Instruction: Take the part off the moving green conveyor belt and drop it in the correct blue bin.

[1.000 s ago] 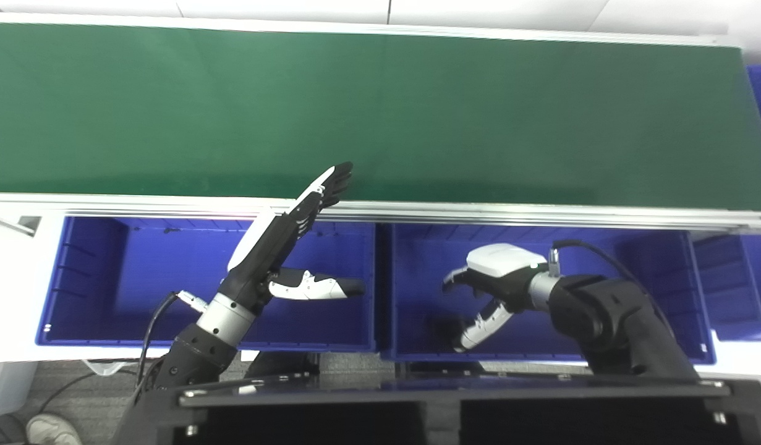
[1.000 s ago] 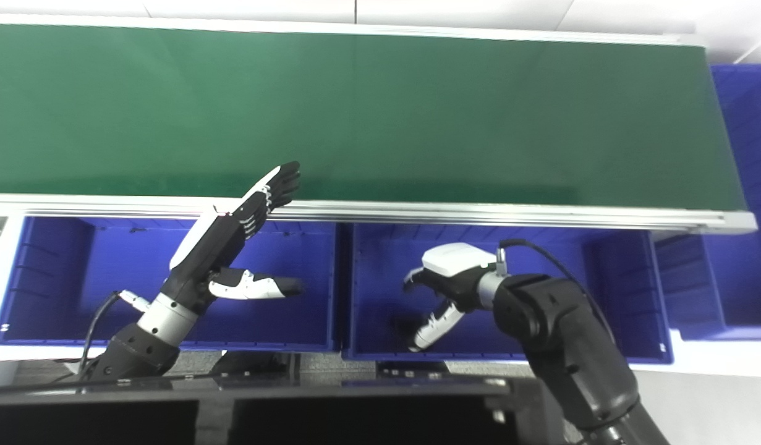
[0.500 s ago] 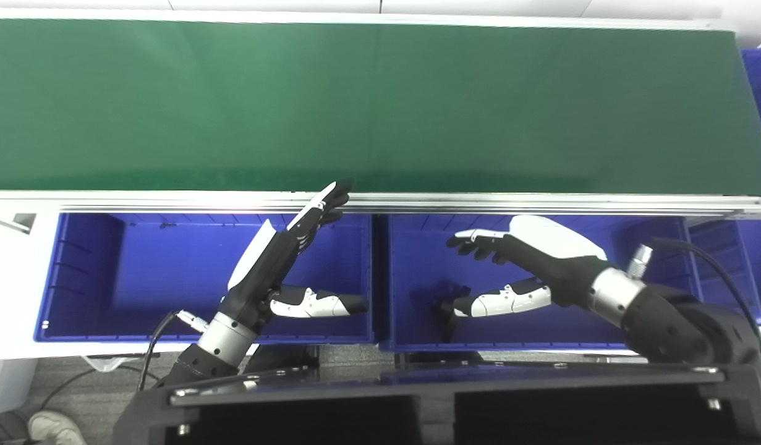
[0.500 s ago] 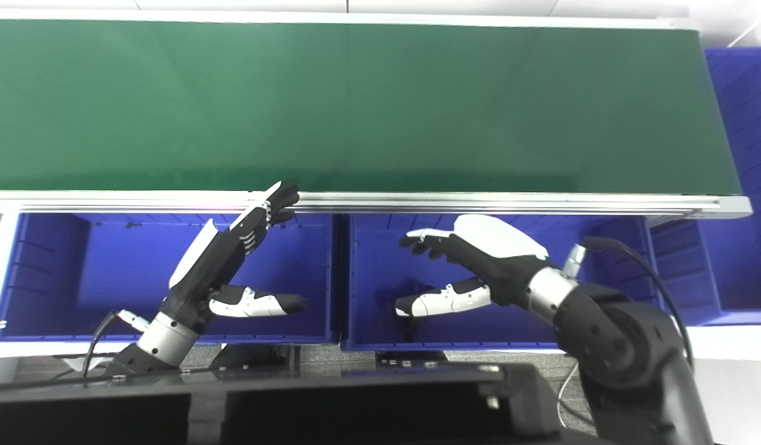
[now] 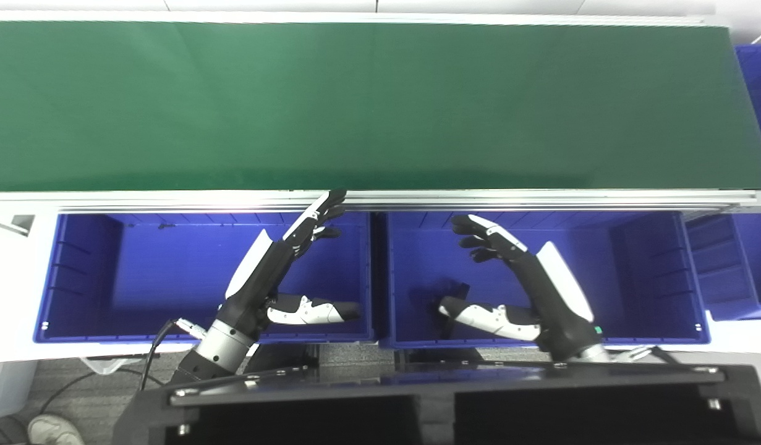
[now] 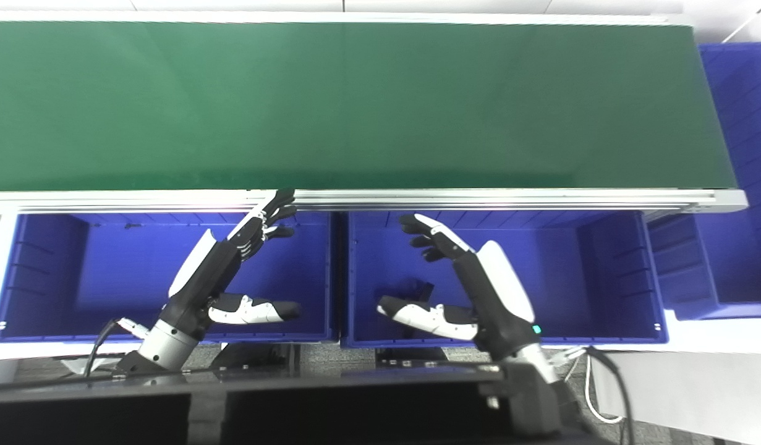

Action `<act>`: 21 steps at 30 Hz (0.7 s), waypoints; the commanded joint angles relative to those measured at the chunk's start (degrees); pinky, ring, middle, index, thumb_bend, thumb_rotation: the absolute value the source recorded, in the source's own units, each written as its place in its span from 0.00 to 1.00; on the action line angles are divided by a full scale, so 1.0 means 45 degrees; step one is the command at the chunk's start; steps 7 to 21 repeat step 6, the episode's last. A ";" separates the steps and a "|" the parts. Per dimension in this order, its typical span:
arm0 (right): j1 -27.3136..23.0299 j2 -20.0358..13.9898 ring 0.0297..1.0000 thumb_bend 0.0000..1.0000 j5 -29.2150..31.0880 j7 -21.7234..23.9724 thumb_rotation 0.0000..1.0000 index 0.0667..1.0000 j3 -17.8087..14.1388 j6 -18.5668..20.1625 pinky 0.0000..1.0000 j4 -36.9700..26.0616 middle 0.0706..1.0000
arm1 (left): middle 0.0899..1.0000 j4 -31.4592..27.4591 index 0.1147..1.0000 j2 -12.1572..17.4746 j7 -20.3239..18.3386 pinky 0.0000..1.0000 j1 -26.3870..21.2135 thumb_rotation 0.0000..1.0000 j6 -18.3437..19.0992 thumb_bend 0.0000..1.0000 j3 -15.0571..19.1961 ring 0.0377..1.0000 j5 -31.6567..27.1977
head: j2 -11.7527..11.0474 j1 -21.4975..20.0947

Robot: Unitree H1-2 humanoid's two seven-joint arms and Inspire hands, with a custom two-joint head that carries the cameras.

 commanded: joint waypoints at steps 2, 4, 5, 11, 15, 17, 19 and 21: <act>0.0076 0.0030 0.84 0.71 0.0269 -0.0649 0.55 0.94 0.0224 -0.0847 0.76 0.0164 0.90 | 0.97 -0.0127 0.95 -0.0029 0.0030 0.90 -0.0045 0.43 -0.0376 0.87 0.0057 0.95 -0.0586 | -0.0215 -0.0082; 0.0057 0.0080 0.86 0.72 0.0330 -0.0950 0.53 0.96 0.0370 -0.1004 0.77 0.0539 0.91 | 0.97 0.0076 0.95 -0.0037 0.0075 0.91 -0.0109 0.43 -0.0600 0.87 0.0108 0.95 -0.0669 | -0.0462 -0.0188; 0.0029 0.0106 0.87 0.72 0.0341 -0.1122 0.52 0.97 0.0455 -0.1126 0.78 0.0749 0.92 | 0.97 0.0222 0.95 -0.0033 0.0100 0.91 -0.0155 0.42 -0.0772 0.87 0.0140 0.95 -0.0696 | -0.0668 -0.0244; -0.0004 0.0110 0.88 0.71 0.0340 -0.1265 0.51 0.98 0.0534 -0.1219 0.80 0.0903 0.93 | 0.97 0.0335 0.95 -0.0028 0.0106 0.90 -0.0190 0.42 -0.0895 0.86 0.0171 0.95 -0.0722 | -0.0699 -0.0255; -0.0004 0.0110 0.88 0.71 0.0340 -0.1265 0.51 0.98 0.0534 -0.1219 0.80 0.0903 0.93 | 0.97 0.0335 0.95 -0.0028 0.0106 0.90 -0.0190 0.42 -0.0895 0.86 0.0171 0.95 -0.0722 | -0.0699 -0.0255; -0.0004 0.0110 0.88 0.71 0.0340 -0.1265 0.51 0.98 0.0534 -0.1219 0.80 0.0903 0.93 | 0.97 0.0335 0.95 -0.0028 0.0106 0.90 -0.0190 0.42 -0.0895 0.86 0.0171 0.95 -0.0722 | -0.0699 -0.0255; -0.0004 0.0110 0.88 0.71 0.0340 -0.1265 0.51 0.98 0.0534 -0.1219 0.80 0.0903 0.93 | 0.97 0.0335 0.95 -0.0028 0.0106 0.90 -0.0190 0.42 -0.0895 0.86 0.0171 0.95 -0.0722 | -0.0699 -0.0255; -0.0004 0.0110 0.88 0.71 0.0340 -0.1265 0.51 0.98 0.0534 -0.1219 0.80 0.0903 0.93 | 0.97 0.0335 0.95 -0.0028 0.0106 0.90 -0.0190 0.42 -0.0895 0.86 0.0171 0.95 -0.0722 | -0.0699 -0.0255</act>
